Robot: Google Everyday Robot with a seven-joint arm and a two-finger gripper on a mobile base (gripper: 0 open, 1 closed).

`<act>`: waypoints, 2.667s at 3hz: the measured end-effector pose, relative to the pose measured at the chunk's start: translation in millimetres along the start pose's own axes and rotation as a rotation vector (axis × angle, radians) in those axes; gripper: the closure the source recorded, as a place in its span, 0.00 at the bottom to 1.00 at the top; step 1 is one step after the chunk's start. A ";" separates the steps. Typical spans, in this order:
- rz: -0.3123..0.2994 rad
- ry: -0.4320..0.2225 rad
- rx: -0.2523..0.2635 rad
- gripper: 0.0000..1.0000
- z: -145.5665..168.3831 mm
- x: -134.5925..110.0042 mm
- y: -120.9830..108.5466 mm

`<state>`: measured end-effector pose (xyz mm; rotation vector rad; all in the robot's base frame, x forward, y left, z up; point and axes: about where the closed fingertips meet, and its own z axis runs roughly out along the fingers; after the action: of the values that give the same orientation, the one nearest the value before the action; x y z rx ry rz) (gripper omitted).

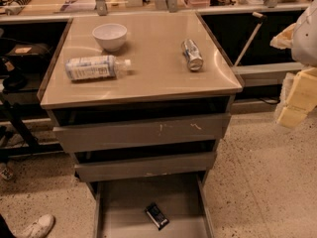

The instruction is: Pick rxbar blueberry from bottom drawer and place on counter

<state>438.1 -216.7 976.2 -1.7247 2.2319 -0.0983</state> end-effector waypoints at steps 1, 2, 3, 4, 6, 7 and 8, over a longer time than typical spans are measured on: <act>0.000 0.000 0.000 0.00 0.0 0.0 0.0; 0.005 -0.010 -0.006 0.00 21.5 1.3 13.5; 0.013 -0.041 -0.008 0.00 69.7 -3.3 41.6; -0.001 -0.031 -0.057 0.00 148.6 -8.5 79.1; 0.058 -0.032 -0.097 0.00 191.5 -6.4 92.8; 0.144 -0.011 -0.146 0.00 256.0 0.2 107.2; 0.205 0.013 -0.175 0.00 313.1 8.4 117.7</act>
Offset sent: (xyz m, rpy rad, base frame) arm -0.0323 0.0250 -0.1242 0.0606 0.0402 -0.0046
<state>417.4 -149.7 649.0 -1.5686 2.4760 0.1369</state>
